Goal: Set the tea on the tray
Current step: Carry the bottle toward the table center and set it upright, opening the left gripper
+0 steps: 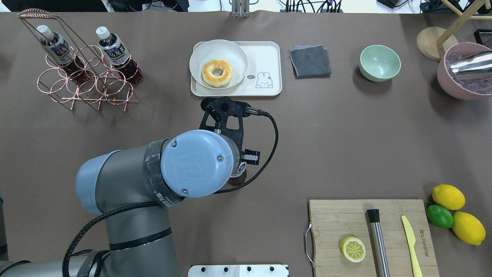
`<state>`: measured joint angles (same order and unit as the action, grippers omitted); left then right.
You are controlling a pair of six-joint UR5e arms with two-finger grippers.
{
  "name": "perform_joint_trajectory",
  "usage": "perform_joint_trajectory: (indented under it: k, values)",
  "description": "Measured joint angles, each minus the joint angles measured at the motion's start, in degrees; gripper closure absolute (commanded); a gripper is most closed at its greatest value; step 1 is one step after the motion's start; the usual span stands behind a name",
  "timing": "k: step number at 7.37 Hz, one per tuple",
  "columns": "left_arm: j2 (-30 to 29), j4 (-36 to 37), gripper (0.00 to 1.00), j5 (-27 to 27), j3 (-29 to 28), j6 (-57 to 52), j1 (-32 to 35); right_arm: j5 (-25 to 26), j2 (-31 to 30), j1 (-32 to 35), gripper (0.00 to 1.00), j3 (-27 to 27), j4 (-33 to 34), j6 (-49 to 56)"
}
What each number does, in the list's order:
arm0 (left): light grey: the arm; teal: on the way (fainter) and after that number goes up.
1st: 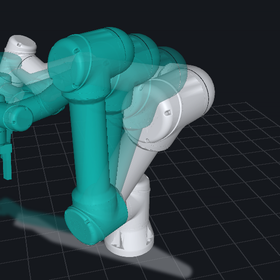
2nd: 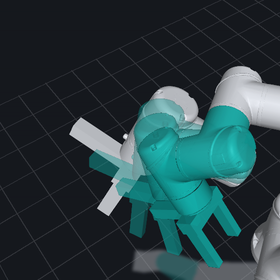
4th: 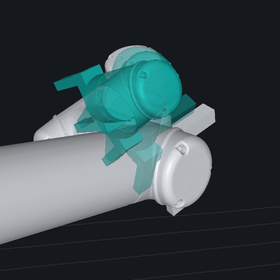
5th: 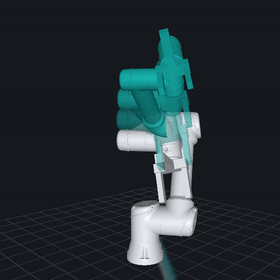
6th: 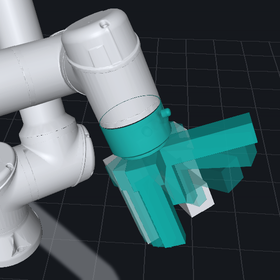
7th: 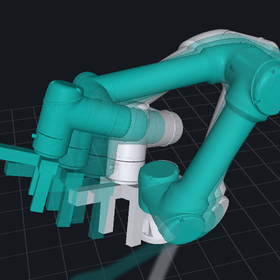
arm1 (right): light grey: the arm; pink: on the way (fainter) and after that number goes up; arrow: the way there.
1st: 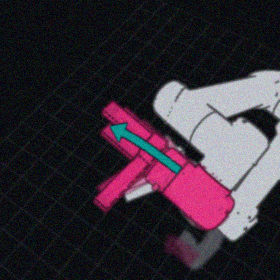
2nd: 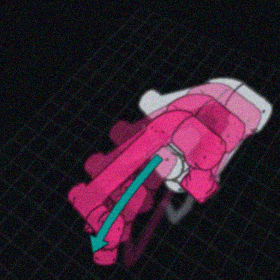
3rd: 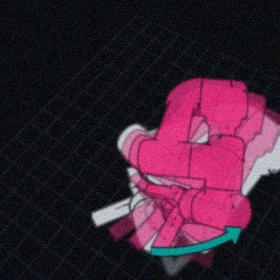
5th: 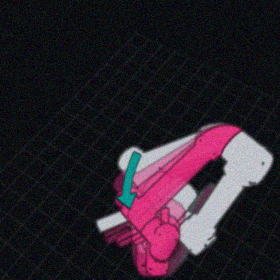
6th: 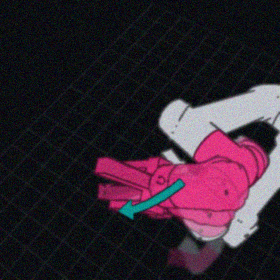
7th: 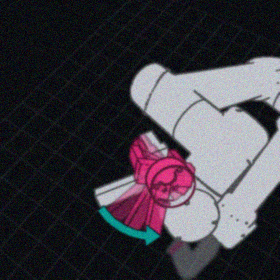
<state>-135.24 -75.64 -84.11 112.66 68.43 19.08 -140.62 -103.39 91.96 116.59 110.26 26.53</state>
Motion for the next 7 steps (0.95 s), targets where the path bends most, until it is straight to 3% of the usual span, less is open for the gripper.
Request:
perform_joint_trajectory:
  k: [3, 5, 7]
  values:
    - [-0.6, -0.2, 0.03, 0.1, -0.1, 0.0, 0.0, 0.0, 3.2, -0.9, 0.0, 1.0, -1.2, -5.8]
    - [-0.3, -0.3, 0.03, -0.6, 0.9, -1.1, 0.7, 0.2, 8.8, -8.4, 0.0, 3.7, -5.5, -25.9]
    - [1.2, -0.9, 0.03, -5.7, 1.9, -5.5, 5.6, 4.3, 17.6, -22.4, 0.0, 7.4, -7.8, -52.8]
